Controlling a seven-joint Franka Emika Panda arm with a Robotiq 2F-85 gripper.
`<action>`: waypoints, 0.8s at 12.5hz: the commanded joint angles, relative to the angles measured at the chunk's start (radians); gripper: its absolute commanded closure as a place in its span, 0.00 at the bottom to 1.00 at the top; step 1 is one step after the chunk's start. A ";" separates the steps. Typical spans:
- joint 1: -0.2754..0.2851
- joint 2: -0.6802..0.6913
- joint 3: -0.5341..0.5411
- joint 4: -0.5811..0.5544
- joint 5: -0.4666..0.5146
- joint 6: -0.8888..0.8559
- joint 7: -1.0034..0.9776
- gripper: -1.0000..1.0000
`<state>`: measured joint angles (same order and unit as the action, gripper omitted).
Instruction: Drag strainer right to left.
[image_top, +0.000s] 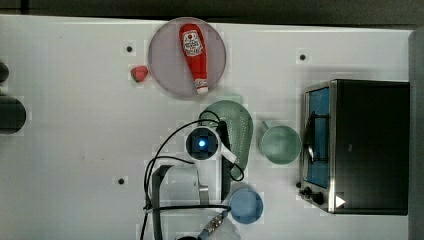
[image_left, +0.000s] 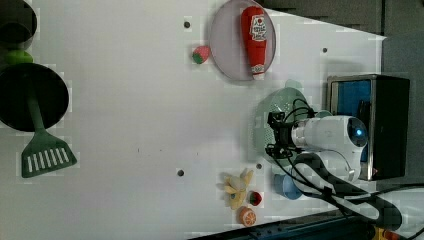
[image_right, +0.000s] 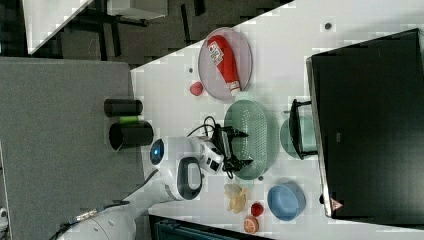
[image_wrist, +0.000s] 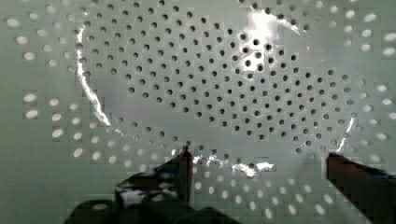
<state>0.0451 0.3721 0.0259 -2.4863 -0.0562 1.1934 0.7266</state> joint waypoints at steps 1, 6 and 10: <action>0.039 -0.005 0.017 0.009 0.034 0.016 0.098 0.00; 0.138 0.005 0.053 0.027 0.051 0.016 0.288 0.00; 0.220 0.032 0.073 0.071 0.051 0.006 0.407 0.00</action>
<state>0.2319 0.3850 0.0873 -2.4453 -0.0091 1.2080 1.0391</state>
